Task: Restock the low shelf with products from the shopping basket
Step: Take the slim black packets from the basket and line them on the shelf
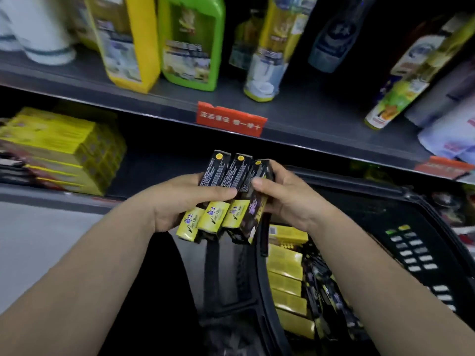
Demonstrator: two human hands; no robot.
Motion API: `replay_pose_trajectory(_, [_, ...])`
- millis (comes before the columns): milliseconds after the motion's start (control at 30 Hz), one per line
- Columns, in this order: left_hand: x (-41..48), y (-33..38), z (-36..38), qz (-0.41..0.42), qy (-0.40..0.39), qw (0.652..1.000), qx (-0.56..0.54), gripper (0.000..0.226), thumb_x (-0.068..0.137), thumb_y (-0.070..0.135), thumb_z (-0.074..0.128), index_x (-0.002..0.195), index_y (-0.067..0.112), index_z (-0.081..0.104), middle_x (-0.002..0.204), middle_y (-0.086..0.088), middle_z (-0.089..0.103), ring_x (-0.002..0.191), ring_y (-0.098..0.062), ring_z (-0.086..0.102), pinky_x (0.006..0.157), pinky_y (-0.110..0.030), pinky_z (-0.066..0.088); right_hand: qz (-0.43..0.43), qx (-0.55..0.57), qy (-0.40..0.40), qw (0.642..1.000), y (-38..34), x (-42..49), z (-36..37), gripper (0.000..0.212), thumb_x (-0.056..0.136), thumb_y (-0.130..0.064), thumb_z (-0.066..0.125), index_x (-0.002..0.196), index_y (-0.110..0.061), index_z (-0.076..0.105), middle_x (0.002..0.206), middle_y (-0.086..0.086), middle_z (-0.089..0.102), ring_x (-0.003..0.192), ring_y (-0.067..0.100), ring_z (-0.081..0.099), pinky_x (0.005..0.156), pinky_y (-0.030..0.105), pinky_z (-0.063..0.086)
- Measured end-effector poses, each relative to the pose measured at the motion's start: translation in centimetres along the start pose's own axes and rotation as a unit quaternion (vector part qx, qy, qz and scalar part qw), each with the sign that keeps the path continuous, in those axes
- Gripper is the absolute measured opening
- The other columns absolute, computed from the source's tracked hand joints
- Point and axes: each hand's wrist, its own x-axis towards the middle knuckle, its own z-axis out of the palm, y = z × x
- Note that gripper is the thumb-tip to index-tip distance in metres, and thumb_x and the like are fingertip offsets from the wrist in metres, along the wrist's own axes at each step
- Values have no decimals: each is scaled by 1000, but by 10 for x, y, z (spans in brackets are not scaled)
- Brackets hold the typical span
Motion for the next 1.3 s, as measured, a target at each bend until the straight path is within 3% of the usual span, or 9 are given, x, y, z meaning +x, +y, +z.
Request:
replay_pose_trajectory(133, [-24,-10,-61,-22,106,993,-47,52,49,35,81,97,16,72,93,-10,74,81,-25,72,60,-32,57,42,-80,84,992,-3,52,36,18,83,-34,66,91,-20,59,82,-3,66,71,8,63,54,18,50])
replay_pose_trajectory(333, [-45,-42,-132,-27,253,952,-171,29,75,25,72,96,10,60,62,-4,70,53,-19,67,45,-28,52,51,-242,112,962,8,124,76,24,79,-44,68,73,-22,60,69,-4,61,63,7,52,60,21,36])
replay_pose_trajectory(433, [-54,-59,-156,-34,292,931,-216,14,85,19,66,88,9,58,55,-5,66,43,-19,63,38,-27,49,53,-299,102,947,24,160,90,27,79,-35,73,86,-10,66,67,-2,61,58,5,50,55,15,37])
replay_pose_trajectory(500, [-62,-73,-170,-34,316,921,-225,20,84,20,67,97,7,60,68,-9,67,51,-22,63,41,-28,50,49,-363,88,926,40,186,99,30,79,-26,74,98,-8,62,86,6,64,71,13,58,63,18,45])
replay_pose_trajectory(600, [-77,-95,-190,-25,343,909,-235,25,82,19,68,104,9,61,82,-14,66,57,-24,63,41,-30,50,29,-535,59,842,64,220,116,37,84,-21,67,117,-13,54,119,7,59,107,24,56,90,29,42])
replay_pose_trajectory(700, [-90,-115,-205,-13,354,900,-255,16,83,15,66,98,11,61,71,-12,70,52,-22,67,40,-31,50,18,-603,20,797,87,245,136,40,90,-17,58,130,-16,49,128,9,55,116,27,52,92,26,38])
replay_pose_trajectory(1000, [-90,-147,-221,2,357,884,-303,20,83,7,63,102,10,60,73,-12,71,59,-23,69,49,-33,55,63,-642,-3,764,146,263,166,48,90,2,46,132,-19,43,127,15,49,112,31,50,82,28,38])
replay_pose_trajectory(1133, [-80,-147,-220,-10,342,895,-287,27,86,5,60,112,11,58,89,-17,66,78,-30,63,70,-41,54,80,-644,3,761,156,265,169,49,90,2,46,134,-19,41,126,14,53,111,30,53,78,28,40])
replay_pose_trajectory(1300, [-70,-142,-220,-15,305,912,-272,25,85,3,61,107,12,60,67,-6,69,55,-18,66,48,-29,53,100,-645,35,756,142,260,178,51,92,-11,53,139,-16,33,138,16,37,125,33,39,96,37,39])
